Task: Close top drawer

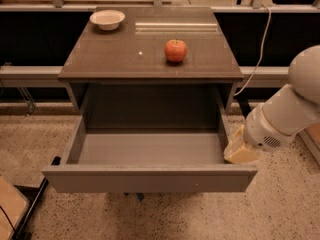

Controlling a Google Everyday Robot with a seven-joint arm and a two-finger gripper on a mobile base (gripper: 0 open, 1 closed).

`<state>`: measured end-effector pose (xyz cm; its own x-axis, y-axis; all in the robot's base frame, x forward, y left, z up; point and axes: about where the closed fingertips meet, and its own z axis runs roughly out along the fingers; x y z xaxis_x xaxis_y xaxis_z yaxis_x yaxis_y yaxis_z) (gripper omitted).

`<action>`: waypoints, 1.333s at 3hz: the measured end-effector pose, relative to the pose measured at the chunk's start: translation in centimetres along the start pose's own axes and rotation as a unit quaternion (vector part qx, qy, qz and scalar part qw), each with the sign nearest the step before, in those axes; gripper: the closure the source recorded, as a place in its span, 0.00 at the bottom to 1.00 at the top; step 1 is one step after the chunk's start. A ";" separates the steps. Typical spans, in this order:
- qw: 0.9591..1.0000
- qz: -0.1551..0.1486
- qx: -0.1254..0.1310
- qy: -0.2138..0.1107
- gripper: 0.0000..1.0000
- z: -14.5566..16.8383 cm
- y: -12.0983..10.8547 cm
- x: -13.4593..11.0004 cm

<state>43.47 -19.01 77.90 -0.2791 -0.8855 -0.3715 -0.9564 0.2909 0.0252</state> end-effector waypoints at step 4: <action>0.996 0.051 -0.069 -0.009 1.00 10.3 0.8 2.1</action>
Offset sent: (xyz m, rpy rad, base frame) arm -0.0008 0.0118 -0.0537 0.0913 0.0871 -0.0262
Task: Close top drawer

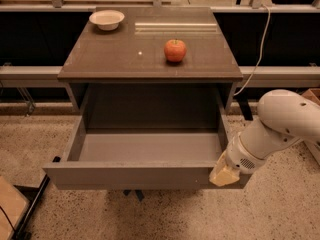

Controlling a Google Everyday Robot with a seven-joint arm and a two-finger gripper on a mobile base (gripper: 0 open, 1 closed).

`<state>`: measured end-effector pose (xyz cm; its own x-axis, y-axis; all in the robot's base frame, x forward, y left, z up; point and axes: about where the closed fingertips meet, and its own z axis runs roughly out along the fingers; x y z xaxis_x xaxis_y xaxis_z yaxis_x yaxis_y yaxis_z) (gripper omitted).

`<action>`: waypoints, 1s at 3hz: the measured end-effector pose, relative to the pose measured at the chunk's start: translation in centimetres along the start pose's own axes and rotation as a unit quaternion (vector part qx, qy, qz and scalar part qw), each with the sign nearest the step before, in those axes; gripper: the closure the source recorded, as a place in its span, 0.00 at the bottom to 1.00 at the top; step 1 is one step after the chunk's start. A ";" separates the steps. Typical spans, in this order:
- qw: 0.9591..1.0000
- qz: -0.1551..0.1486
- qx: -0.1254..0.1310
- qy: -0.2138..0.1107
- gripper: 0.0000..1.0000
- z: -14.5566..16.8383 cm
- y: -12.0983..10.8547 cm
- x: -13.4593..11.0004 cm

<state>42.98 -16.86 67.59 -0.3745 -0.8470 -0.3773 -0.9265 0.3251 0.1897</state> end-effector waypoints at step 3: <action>1.000 -0.021 0.008 -0.018 1.00 0.6 -2.5 -1.8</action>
Offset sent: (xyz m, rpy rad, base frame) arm 0.1524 0.0471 -0.0106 0.1411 -0.2182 0.1172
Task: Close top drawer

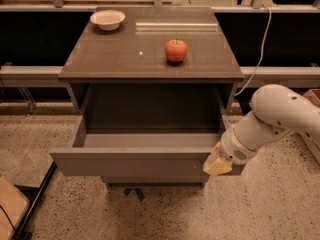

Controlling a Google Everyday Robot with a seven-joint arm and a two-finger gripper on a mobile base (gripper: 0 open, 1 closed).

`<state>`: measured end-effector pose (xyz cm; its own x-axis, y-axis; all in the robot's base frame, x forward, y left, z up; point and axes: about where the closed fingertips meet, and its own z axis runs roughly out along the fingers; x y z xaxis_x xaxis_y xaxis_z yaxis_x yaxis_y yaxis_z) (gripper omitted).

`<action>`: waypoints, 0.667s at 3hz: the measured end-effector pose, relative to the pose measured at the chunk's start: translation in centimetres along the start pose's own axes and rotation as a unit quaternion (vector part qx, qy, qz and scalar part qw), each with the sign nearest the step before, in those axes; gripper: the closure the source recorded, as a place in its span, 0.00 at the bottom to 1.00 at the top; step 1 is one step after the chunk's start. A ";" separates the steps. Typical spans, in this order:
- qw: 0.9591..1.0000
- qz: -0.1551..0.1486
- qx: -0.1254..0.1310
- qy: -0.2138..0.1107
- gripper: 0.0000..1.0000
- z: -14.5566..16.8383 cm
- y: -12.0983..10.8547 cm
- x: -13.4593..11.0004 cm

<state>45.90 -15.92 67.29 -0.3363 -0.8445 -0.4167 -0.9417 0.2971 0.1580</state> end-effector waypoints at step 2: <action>0.999 -0.021 0.027 -0.009 1.00 0.8 -3.8 -1.7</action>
Offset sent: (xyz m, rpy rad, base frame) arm 0.1397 0.0245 -0.0013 0.0160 -0.2369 0.0497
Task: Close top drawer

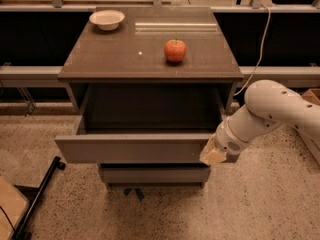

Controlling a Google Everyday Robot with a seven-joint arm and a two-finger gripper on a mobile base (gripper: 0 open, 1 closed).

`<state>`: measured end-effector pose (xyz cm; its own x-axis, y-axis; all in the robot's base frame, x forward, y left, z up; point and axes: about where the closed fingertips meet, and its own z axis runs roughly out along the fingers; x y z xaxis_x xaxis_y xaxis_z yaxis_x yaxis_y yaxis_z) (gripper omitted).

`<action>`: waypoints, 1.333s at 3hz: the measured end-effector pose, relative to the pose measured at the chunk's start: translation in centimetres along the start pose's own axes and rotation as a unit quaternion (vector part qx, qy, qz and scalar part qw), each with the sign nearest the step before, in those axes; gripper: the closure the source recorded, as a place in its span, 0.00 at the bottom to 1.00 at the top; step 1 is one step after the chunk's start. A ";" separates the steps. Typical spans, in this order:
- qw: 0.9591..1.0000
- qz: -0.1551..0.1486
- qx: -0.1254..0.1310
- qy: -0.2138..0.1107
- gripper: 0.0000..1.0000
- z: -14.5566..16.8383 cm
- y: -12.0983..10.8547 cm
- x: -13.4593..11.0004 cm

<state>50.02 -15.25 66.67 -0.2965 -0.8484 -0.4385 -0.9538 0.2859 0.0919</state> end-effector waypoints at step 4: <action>0.999 -0.019 0.020 -0.028 1.00 2.3 -7.8 -1.1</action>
Offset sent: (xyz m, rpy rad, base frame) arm 0.0638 0.0057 -0.0262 0.0827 -0.0252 -0.0162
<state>57.87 -15.45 64.37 -0.2558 -0.8327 -0.4912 -0.9614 0.2725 0.0387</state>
